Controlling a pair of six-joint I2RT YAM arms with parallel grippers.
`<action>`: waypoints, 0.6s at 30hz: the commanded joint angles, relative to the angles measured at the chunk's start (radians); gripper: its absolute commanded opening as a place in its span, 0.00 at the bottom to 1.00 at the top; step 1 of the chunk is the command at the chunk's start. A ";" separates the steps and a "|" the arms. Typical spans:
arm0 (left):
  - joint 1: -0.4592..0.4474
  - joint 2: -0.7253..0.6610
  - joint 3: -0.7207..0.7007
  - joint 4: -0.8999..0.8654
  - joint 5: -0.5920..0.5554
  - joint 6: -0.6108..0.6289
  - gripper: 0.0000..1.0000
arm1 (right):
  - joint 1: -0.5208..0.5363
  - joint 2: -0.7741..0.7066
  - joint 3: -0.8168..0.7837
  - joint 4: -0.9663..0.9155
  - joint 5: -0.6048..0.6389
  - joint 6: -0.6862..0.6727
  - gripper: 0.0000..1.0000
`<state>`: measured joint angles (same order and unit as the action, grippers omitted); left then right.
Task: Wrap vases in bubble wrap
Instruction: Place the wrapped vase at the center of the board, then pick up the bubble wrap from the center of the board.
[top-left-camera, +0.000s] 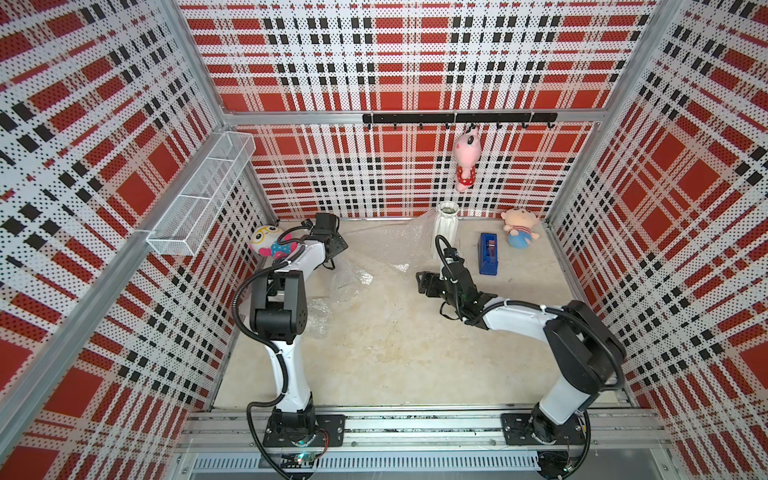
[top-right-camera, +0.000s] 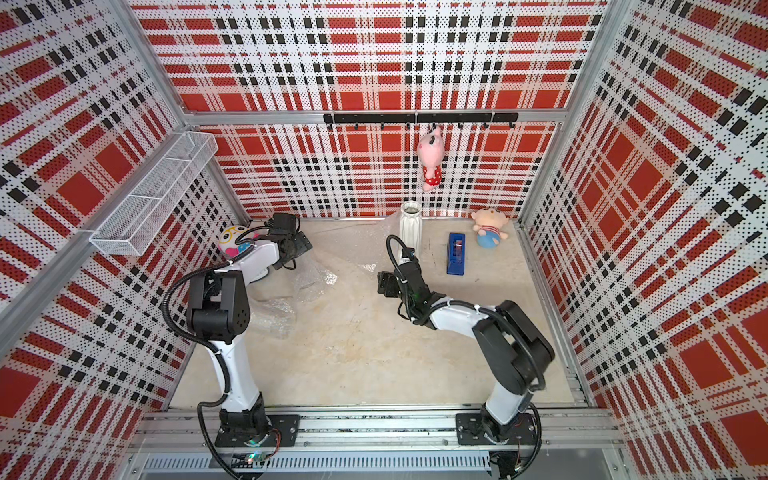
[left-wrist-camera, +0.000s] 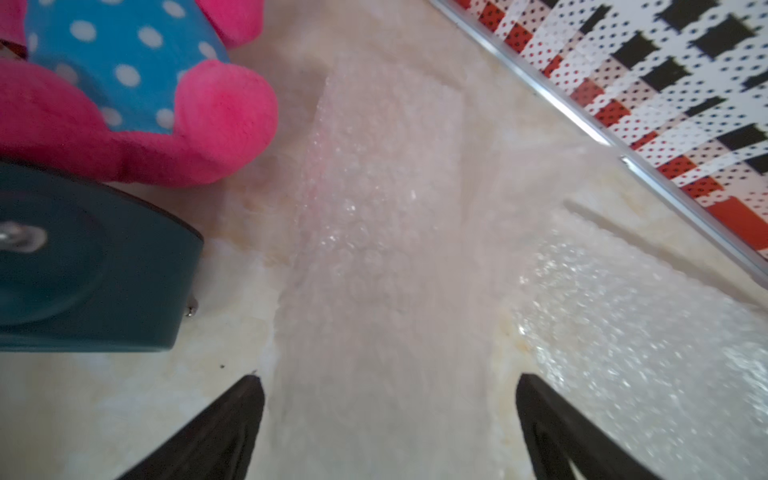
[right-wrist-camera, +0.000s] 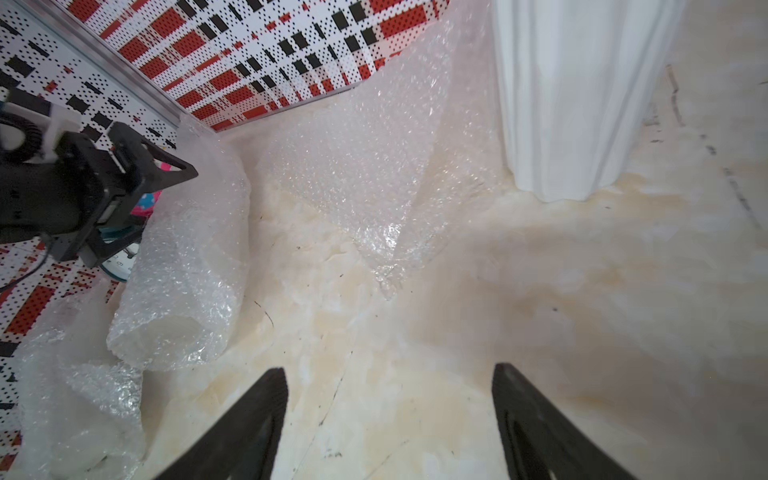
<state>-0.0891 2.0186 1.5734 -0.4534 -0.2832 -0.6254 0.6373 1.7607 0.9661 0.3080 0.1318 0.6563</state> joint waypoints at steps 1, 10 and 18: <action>-0.065 -0.139 -0.006 -0.012 -0.020 0.002 0.98 | -0.032 0.117 0.104 0.027 -0.081 0.037 0.76; -0.253 -0.525 -0.348 0.097 -0.084 0.004 0.98 | -0.084 0.365 0.332 0.067 -0.205 0.073 0.63; -0.274 -0.907 -0.770 0.357 -0.014 -0.053 0.98 | -0.100 0.522 0.546 -0.074 -0.214 0.063 0.60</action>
<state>-0.3607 1.1812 0.8738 -0.2283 -0.3180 -0.6540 0.5442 2.2326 1.4639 0.2867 -0.0677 0.7094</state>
